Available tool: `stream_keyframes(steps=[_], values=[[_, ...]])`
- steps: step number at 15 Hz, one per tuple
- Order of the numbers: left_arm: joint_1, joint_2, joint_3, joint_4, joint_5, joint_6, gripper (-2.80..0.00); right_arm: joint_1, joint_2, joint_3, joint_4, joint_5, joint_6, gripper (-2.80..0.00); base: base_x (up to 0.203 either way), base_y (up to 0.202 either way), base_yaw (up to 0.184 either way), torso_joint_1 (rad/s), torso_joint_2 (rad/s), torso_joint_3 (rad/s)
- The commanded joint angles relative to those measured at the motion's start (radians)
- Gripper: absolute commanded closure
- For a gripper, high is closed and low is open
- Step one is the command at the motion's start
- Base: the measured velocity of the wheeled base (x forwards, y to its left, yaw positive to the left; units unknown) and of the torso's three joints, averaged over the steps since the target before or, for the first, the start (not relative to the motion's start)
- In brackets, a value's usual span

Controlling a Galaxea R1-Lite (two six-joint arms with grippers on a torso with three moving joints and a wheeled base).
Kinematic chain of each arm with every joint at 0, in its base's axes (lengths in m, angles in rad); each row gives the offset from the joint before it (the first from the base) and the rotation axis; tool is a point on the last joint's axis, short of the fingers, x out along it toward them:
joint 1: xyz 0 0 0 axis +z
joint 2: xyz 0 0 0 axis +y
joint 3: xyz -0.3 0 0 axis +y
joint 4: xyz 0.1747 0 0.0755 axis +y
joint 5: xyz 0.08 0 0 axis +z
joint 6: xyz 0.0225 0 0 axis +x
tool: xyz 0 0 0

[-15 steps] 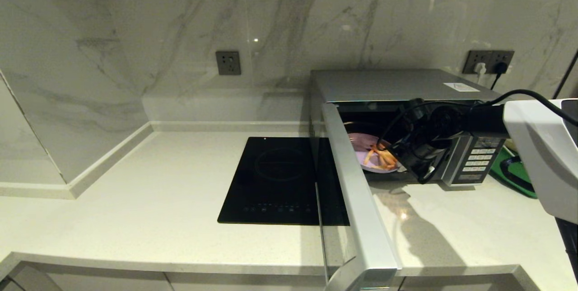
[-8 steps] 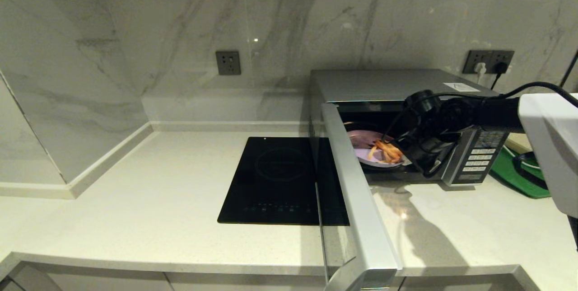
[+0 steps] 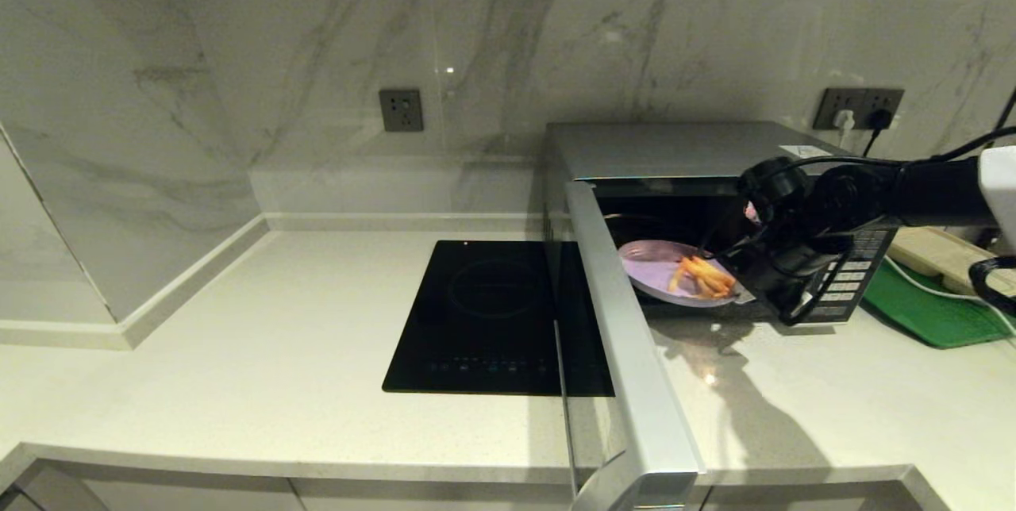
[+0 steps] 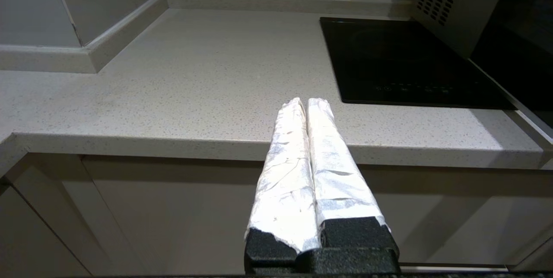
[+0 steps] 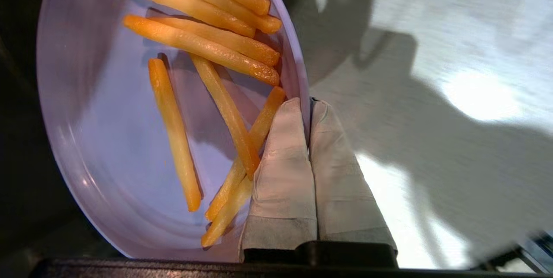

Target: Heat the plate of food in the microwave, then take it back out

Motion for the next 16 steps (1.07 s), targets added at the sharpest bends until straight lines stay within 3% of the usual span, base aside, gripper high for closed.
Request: stream_keyframes(steps=[1, 7, 11, 16], values=[[0.000, 0.000, 0.000, 0.000, 0.000, -0.001, 0.00, -0.016, -0.142, 0.154, 0.001, 0.000, -0.004, 0.00, 0.000, 0.000, 0.000, 0.000, 0.00, 0.000], [0.000, 0.000, -0.001, -0.001, 0.000, -0.001, 0.00, -0.099, -0.481, 0.679, -0.212, 0.015, -0.125, 0.00, 0.000, 0.000, 0.000, 0.000, 0.00, 0.000], [0.000, 0.000, 0.000, -0.001, 0.000, -0.001, 0.00, -0.339, -0.575, 0.846, -0.323, 0.120, -0.248, 0.00, 0.000, 0.000, 0.000, 0.000, 0.00, 0.000], [0.000, 0.000, 0.000, -0.001, 0.000, -0.001, 0.00, -0.637, -0.545, 0.880, -0.392, 0.319, -0.443, 0.00, 0.000, 0.000, 0.000, 0.000, 0.00, 0.000]])
